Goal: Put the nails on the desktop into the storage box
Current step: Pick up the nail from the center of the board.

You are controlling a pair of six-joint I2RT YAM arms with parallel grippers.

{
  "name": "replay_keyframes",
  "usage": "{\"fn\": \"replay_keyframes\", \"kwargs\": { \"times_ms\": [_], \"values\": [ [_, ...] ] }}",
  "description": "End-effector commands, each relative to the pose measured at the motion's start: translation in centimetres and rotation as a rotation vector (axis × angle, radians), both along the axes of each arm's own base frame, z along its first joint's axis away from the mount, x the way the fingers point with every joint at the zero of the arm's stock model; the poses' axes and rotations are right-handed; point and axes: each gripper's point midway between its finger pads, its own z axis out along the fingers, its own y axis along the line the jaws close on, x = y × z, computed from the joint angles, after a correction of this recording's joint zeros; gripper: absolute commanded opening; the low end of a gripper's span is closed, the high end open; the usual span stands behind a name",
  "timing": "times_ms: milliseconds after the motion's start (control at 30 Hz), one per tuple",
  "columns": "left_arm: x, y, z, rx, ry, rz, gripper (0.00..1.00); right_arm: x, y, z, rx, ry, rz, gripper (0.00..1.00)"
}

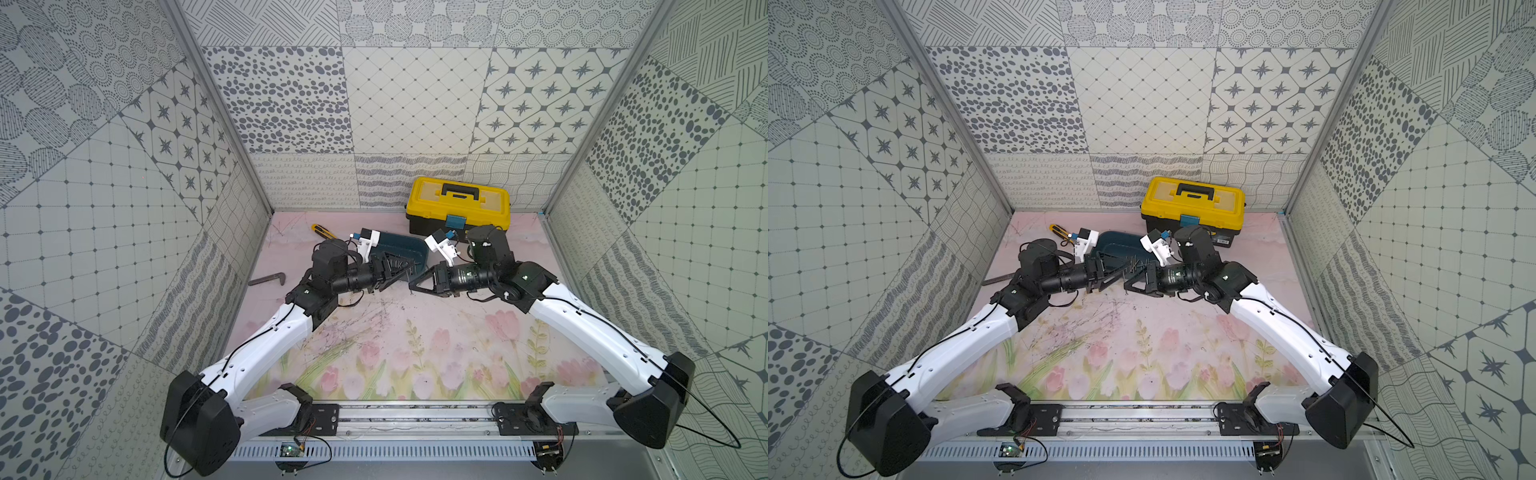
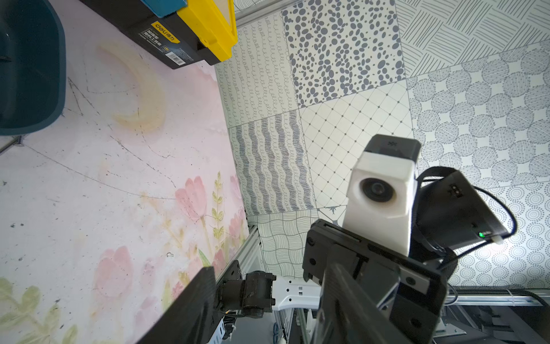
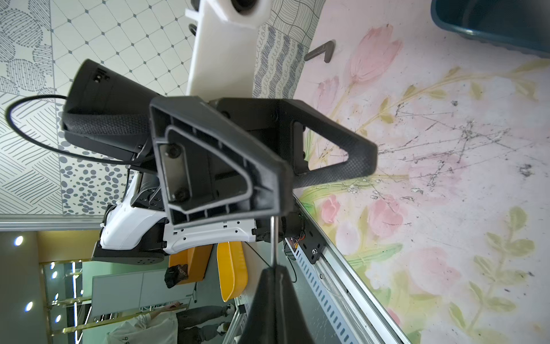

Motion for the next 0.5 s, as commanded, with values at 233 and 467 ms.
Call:
{"fn": "replay_keyframes", "kwargs": {
  "times_ms": [233, 467],
  "values": [
    [0.0, -0.4, 0.8, 0.024, -0.055, -0.037, 0.49, -0.2, 0.2, -0.2, 0.024, -0.012, 0.011, 0.00],
    [-0.7, -0.5, 0.5, 0.054, -0.052, -0.077, 0.40, 0.4, 0.6, -0.8, 0.020, 0.002, 0.010, 0.00]
  ]
}}
